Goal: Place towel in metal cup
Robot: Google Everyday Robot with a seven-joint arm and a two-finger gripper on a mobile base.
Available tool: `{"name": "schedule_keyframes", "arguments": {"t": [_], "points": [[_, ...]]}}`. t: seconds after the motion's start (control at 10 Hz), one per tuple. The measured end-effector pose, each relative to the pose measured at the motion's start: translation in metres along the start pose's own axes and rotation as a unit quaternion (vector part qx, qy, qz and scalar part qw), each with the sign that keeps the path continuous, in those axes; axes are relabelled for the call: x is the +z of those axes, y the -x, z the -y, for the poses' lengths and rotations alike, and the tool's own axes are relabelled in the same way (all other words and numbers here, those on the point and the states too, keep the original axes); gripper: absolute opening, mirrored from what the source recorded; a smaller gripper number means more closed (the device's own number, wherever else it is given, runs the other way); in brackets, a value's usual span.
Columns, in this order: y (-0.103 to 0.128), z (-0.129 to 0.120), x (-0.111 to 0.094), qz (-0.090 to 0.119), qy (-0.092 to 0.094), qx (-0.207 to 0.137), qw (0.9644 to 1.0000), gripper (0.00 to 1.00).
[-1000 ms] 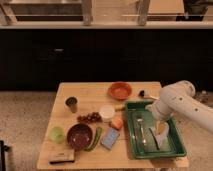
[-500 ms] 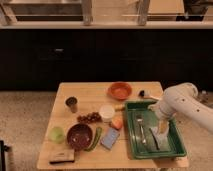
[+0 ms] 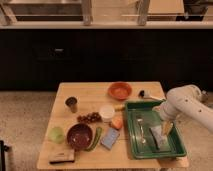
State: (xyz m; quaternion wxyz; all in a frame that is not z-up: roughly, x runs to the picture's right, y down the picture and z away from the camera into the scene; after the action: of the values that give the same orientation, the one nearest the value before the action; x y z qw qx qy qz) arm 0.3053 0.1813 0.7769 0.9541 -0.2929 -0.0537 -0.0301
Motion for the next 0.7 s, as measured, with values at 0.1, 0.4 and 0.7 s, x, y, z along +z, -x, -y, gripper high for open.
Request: {"name": "schedule_keyframes", "arguments": {"t": [0.1,0.4,0.7], "points": [[-0.001,-0.004,0.006,-0.004,0.006,-0.003,1.0000,0.80],[-0.003,-0.014,0.014,-0.001,0.008,-0.014,0.9999,0.80],[-0.006,-0.024,0.027,-0.002,0.026,-0.019,0.9995,0.80]]}}
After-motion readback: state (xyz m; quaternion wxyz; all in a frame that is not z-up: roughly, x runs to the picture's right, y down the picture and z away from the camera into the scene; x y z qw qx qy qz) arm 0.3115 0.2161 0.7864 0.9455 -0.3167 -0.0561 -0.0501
